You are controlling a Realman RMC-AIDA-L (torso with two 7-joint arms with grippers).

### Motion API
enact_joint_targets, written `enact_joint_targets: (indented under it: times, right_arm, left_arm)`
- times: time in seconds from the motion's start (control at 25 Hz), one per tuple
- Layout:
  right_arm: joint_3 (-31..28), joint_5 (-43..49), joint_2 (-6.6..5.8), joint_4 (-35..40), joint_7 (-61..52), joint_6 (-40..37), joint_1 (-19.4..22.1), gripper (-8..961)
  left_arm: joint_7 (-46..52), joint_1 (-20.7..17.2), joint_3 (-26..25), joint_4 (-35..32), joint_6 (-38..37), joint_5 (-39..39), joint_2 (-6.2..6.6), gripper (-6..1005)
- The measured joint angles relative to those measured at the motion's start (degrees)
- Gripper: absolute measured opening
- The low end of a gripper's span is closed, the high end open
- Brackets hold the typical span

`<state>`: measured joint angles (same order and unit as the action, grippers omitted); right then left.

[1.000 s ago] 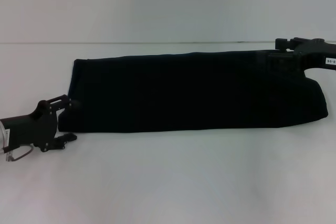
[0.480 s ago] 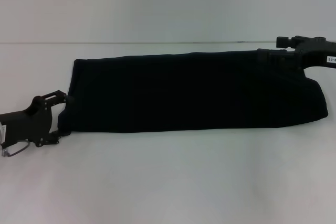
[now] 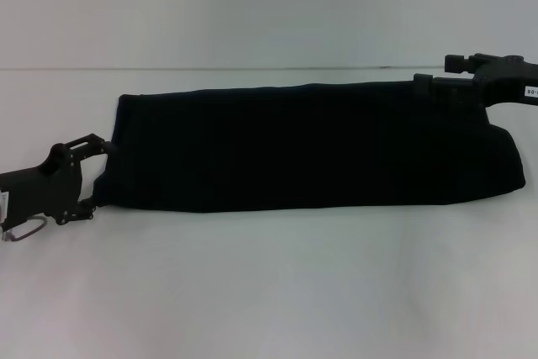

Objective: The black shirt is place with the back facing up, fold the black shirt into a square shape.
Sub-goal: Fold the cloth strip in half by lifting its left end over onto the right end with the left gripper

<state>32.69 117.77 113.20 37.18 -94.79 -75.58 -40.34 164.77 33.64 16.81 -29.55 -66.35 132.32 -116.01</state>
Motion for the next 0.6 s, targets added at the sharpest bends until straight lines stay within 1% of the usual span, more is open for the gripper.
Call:
enact_joint_targets:
  times: [0.4,0.6]
  right_arm:
    - [0.0,0.0,0.0,0.0,0.2,0.26,-0.07,907]
    - [0.0,0.0,0.0,0.0,0.12,0.26,-0.18,906]
  left_arm:
    - [-2.95,-0.21,0.59,0.02,-0.87,0.49,-0.02,868]
    - [-4.57,-0.49,1.25,0.07,-1.3,0.68,-0.22,649]
